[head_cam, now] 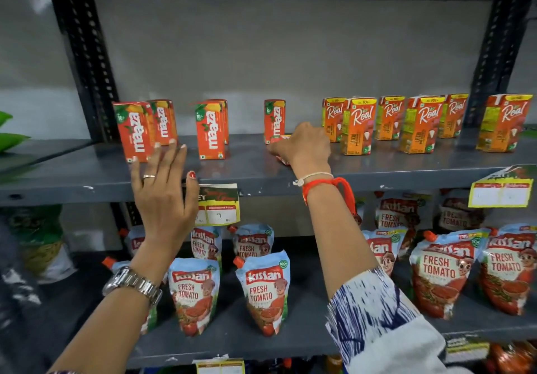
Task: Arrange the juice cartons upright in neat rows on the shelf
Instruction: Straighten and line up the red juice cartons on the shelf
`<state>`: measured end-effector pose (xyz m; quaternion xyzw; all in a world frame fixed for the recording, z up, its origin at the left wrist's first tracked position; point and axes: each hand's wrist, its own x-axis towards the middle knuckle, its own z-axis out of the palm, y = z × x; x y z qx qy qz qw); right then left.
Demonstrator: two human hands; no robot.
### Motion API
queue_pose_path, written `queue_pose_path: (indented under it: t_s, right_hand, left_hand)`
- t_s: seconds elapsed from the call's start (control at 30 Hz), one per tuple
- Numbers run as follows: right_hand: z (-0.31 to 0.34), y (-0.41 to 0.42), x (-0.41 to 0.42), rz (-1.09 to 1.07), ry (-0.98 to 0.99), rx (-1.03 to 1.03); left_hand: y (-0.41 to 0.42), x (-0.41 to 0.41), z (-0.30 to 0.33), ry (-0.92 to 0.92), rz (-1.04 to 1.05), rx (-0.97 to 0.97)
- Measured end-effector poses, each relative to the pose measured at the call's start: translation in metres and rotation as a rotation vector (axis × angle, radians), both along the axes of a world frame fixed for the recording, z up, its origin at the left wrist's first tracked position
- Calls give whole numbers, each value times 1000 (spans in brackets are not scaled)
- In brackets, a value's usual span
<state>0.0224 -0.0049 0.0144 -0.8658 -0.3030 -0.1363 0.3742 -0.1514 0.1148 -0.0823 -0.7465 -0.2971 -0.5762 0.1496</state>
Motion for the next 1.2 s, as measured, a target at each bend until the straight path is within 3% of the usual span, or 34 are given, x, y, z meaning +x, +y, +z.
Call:
queue_pose_path:
  t_s: [0.1,0.27,0.6,0.73,0.93,1.07,1.2]
  right_hand:
    - [-5,-1,0,1,-14,34]
    - [-19,-8,-8,-21,-134,260]
    - [-38,-23,-48,23,-327,1004]
    - [-41,-20,-55,100,-349,1149]
    - [-38,-13,-54,107,-364,1159]
    - [-31,-6,-45,60,-344,1061]
    - [-16,3,-30,-5,-145,857]
  left_hand:
    - [0,0,0,-5,-19,25]
    - [1,1,-1,-34,-25,49]
    - [3,6,-4,-107,-48,64]
    - [2,6,-3,-115,-45,86]
    - [3,6,-3,-111,-50,87]
    - [4,7,-3,-117,-47,95]
    - [5,7,-3,-109,-34,101]
